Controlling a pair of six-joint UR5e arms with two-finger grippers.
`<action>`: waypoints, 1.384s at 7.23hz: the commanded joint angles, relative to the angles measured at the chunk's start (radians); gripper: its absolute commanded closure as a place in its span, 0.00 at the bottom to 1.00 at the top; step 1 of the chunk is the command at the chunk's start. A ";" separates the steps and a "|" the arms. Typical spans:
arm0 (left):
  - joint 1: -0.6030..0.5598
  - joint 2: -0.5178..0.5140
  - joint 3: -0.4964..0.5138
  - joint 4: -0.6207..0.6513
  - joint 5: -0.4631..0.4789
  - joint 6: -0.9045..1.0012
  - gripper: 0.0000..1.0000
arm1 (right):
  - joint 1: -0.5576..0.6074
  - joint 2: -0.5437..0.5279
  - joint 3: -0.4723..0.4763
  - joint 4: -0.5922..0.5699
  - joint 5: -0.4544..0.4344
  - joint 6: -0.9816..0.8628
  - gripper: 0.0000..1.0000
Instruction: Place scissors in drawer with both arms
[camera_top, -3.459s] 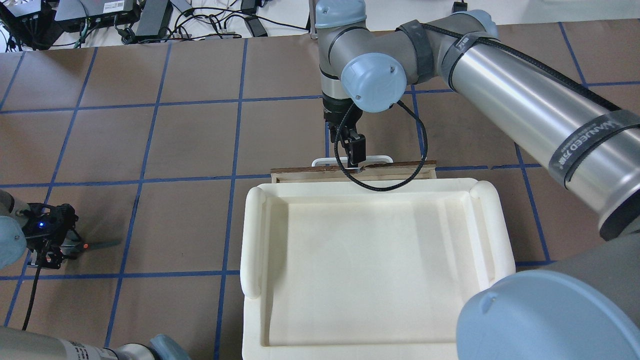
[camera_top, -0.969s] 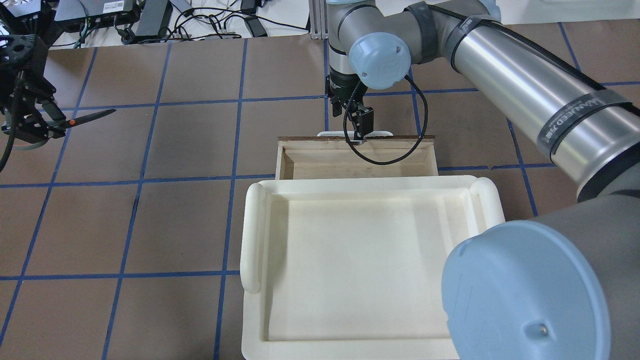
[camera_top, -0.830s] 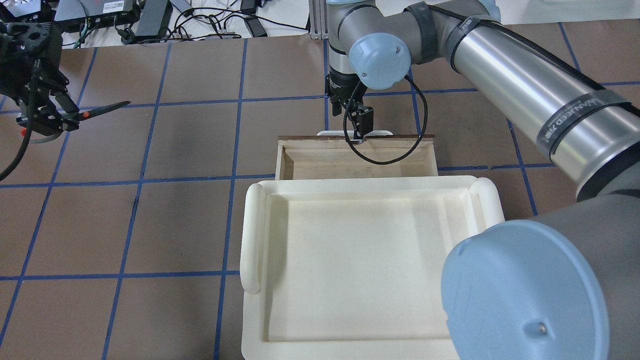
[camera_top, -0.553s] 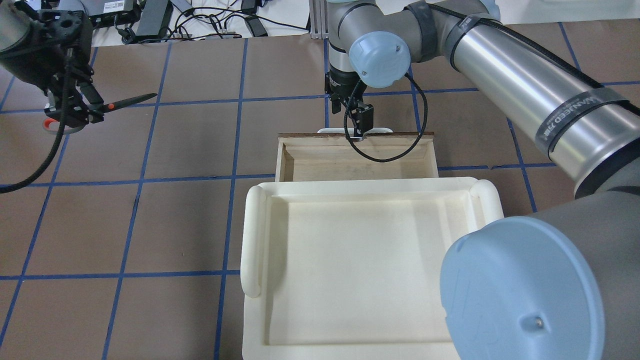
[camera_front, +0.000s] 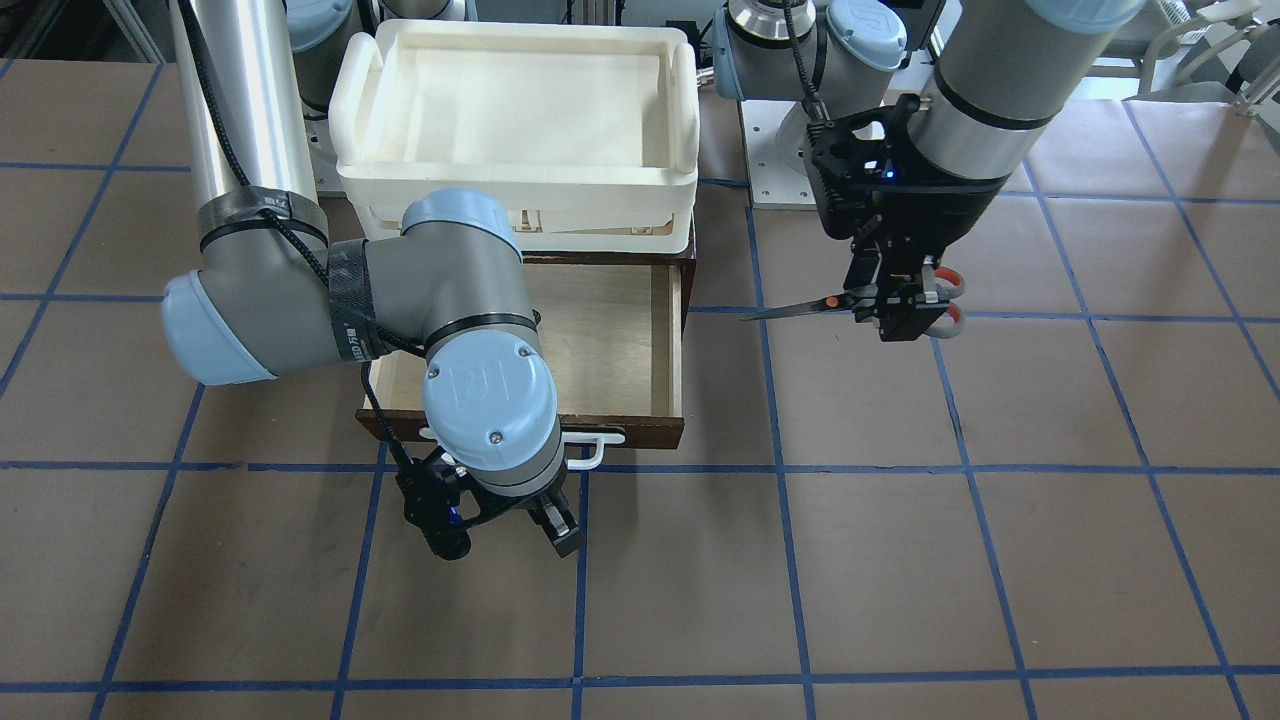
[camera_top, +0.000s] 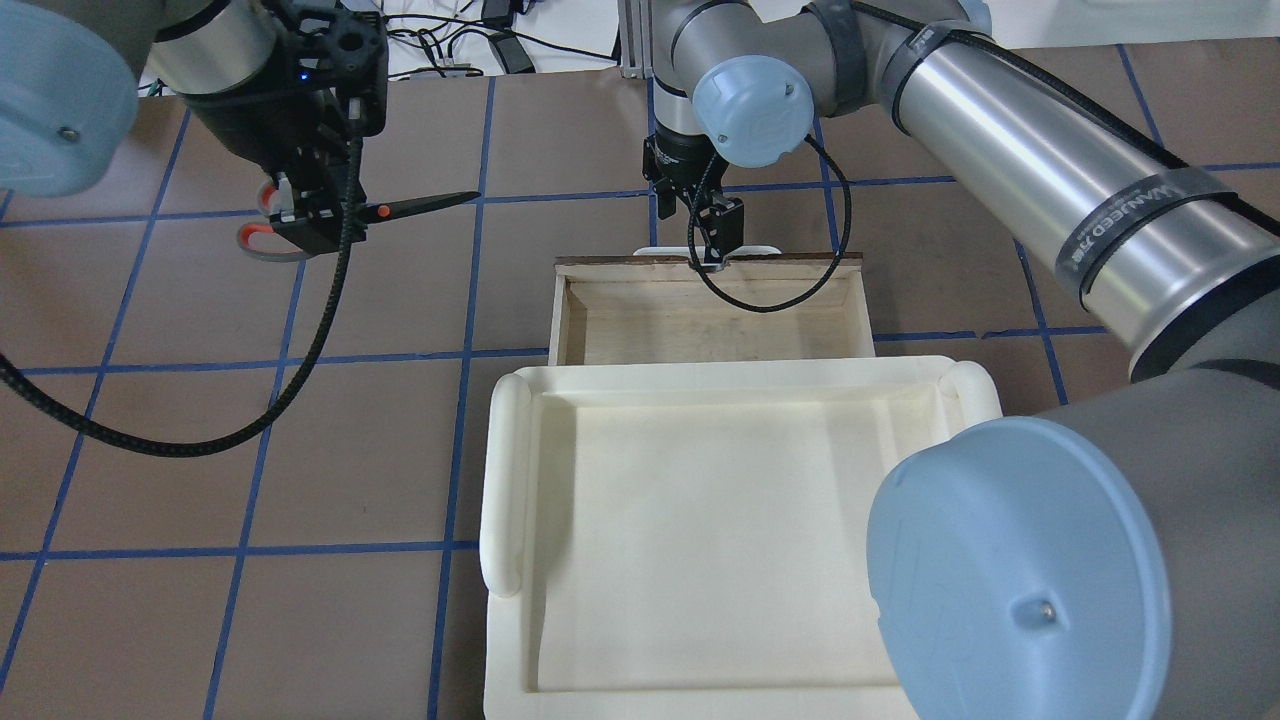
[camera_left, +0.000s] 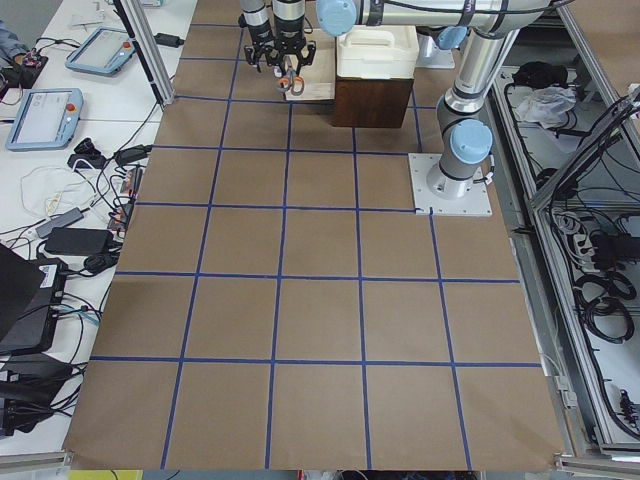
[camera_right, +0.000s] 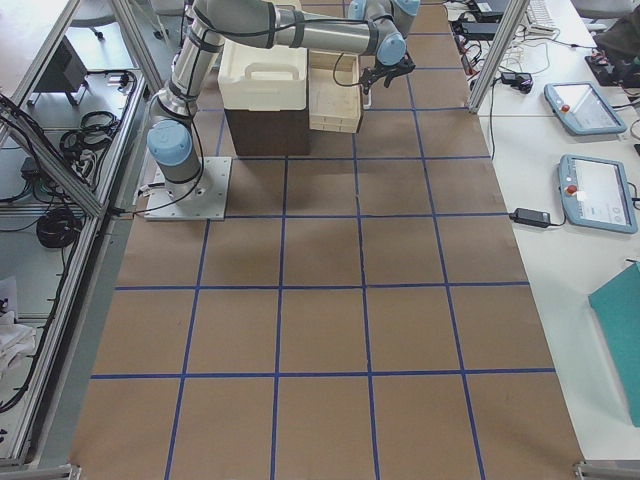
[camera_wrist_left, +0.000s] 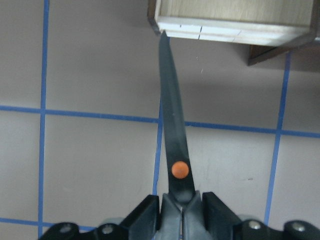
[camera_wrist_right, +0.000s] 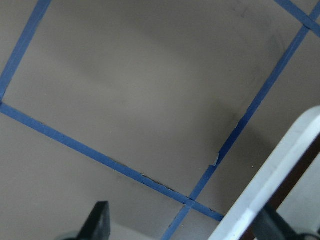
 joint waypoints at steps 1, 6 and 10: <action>-0.045 -0.006 -0.003 -0.009 -0.008 -0.052 1.00 | 0.000 0.011 -0.013 -0.002 0.000 -0.010 0.00; -0.076 -0.031 -0.015 -0.011 -0.008 -0.104 1.00 | 0.000 0.009 -0.010 -0.001 -0.003 -0.007 0.00; -0.195 -0.081 -0.014 0.015 -0.016 -0.273 1.00 | -0.003 -0.096 -0.011 0.044 -0.029 0.002 0.00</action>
